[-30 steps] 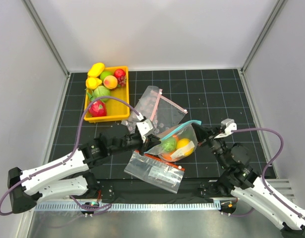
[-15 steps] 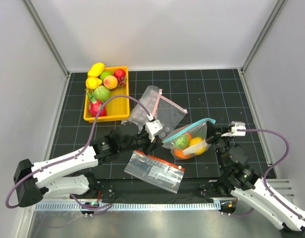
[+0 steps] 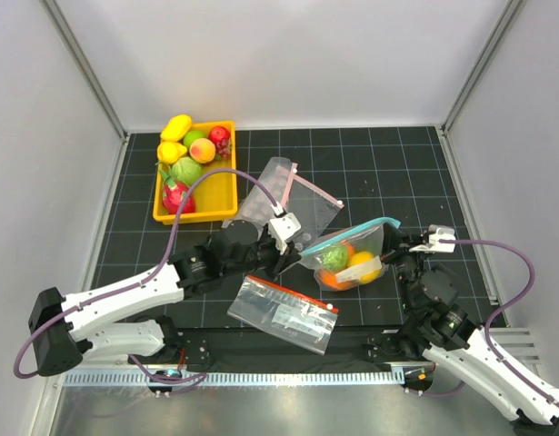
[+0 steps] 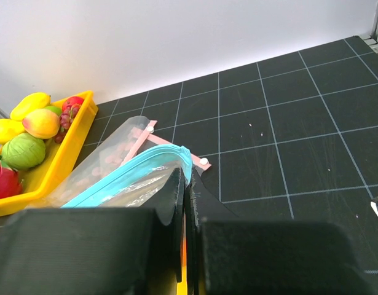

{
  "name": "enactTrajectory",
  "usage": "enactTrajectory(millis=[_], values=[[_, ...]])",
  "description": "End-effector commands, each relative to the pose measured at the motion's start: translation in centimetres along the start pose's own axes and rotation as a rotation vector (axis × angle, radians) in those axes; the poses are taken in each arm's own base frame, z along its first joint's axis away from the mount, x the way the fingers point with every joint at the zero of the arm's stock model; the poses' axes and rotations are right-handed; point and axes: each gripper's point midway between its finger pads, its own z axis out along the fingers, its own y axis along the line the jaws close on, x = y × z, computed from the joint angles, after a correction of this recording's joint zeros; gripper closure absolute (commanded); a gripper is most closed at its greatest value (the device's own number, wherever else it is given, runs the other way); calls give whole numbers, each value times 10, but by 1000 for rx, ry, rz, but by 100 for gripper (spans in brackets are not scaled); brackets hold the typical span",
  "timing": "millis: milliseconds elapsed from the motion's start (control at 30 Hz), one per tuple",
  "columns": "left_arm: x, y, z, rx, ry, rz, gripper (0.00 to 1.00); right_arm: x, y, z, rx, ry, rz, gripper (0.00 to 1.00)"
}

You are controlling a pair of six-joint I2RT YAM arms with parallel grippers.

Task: Place the food in the zip-top bag and seal the zipper
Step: Zip the zipper food storage bag at the center of the board, then reset both arms

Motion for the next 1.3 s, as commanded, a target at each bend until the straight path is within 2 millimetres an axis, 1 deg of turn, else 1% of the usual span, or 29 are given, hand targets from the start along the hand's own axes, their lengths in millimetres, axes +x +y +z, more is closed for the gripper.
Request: enactTrajectory(millis=[0,100,133,200,233,267,300,333,367,400,433,467,500,533,567,600,633,667,700,733,767,800,833,867,900,1100,1167,1233,1267], values=[[22,12,-16,-72,83,-14,100,-28,-34,-1,200,-109,47,99],[22,21,-11,-122,82,-28,95,-23,-23,4,151,-84,30,91],[21,28,-10,-165,77,-33,88,-20,-19,6,144,-68,15,85],[22,36,-8,-219,70,-57,79,-18,-11,10,115,-45,-6,81],[21,41,-7,-248,64,-60,69,-12,-9,13,113,-23,-31,74],[22,43,-6,-259,59,-66,63,-14,-6,14,105,-20,-31,68],[21,44,-5,-264,46,-71,57,-13,-2,15,91,-8,-38,60],[21,45,-5,-273,38,-77,45,-11,1,16,82,1,-43,41],[17,45,-6,-273,19,-83,40,-10,4,17,70,9,-47,32],[18,46,-7,-278,14,-90,31,-9,6,18,63,17,-49,24],[15,46,-8,-278,2,-94,27,-9,7,18,62,20,-48,10],[13,45,-9,-279,-8,-99,23,-11,9,19,61,21,-31,2],[6,45,-14,-278,-37,-106,20,-12,10,19,65,24,-24,0],[6,45,-17,-283,-47,-112,10,-14,7,19,87,22,-11,0],[0,45,-20,-281,-78,-114,6,-20,9,20,100,19,22,0],[-10,44,-29,-277,-121,-117,0,-19,4,20,133,31,26,0],[-14,44,-34,-277,-147,-119,0,-19,1,20,159,40,28,0],[-14,48,-38,-299,-171,-124,0,-29,-3,20,201,22,44,0],[-15,50,-42,-312,-191,-129,0,-24,-5,21,226,43,40,0],[-22,53,-52,-334,-233,-141,0,-25,-6,21,241,44,47,0],[-21,57,-56,-358,-249,-162,0,-33,-8,21,270,28,68,0],[-23,68,-64,-426,-272,-185,0,-30,-8,22,286,40,74,1],[-26,73,-72,-461,-298,-207,0,-35,-7,22,291,36,84,0],[-25,78,-76,-496,-313,-256,0,-36,-7,23,300,36,89,0],[-24,89,-84,-568,-325,-278,0,-35,-9,22,311,44,84,0],[-16,107,-94,-708,-290,-322,0,-42,-3,25,326,41,151,0],[-11,115,-98,-767,-272,-322,0,-51,-2,24,322,43,119,0],[-8,119,-100,-803,-267,-331,0,-56,-8,23,343,39,60,0],[-6,124,-103,-831,-264,-333,0,-53,-11,23,359,45,32,0]])
